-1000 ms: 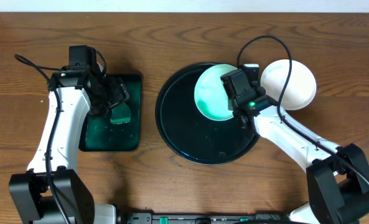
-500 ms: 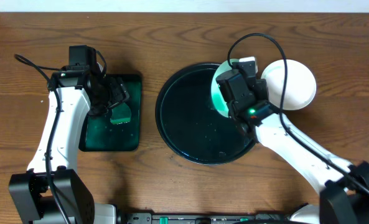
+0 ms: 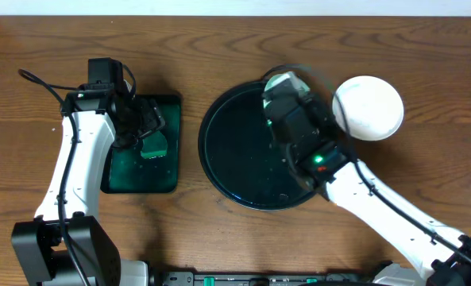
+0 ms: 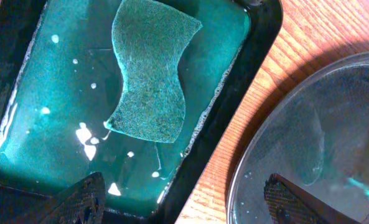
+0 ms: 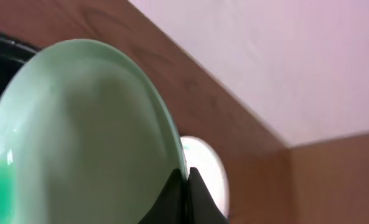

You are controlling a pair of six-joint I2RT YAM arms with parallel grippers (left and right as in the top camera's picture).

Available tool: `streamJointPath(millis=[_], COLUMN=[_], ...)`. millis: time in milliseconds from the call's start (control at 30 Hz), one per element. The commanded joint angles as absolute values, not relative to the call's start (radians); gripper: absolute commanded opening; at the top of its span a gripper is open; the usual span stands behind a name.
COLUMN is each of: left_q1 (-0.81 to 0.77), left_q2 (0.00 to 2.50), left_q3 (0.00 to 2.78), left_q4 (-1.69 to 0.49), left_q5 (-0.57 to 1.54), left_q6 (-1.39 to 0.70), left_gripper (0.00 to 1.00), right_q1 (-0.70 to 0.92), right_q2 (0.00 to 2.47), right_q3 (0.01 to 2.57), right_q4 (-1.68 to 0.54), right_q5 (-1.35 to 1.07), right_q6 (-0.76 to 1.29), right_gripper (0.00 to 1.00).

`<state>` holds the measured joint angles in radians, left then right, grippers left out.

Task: Clean dirty plates on tray and stack at the side
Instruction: 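Lift the plate off the tray edge with the right gripper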

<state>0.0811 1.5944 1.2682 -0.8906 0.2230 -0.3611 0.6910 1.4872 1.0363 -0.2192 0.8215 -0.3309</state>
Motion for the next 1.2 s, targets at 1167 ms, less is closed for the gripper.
streamJointPath(millis=[1167], left_q1=[0.077], left_q2=[1.590], left_q3=[1.265], left_q4=[-0.908], left_q5=[0.223], left_q6=[-0.348], left_gripper=[0.82], right_q1=[0.911], right_q2=[1.493], right_q3=[1.032], right_q4=[-0.126], right_q5=[1.231], right_q6=[-0.839], right_gripper=[0.01])
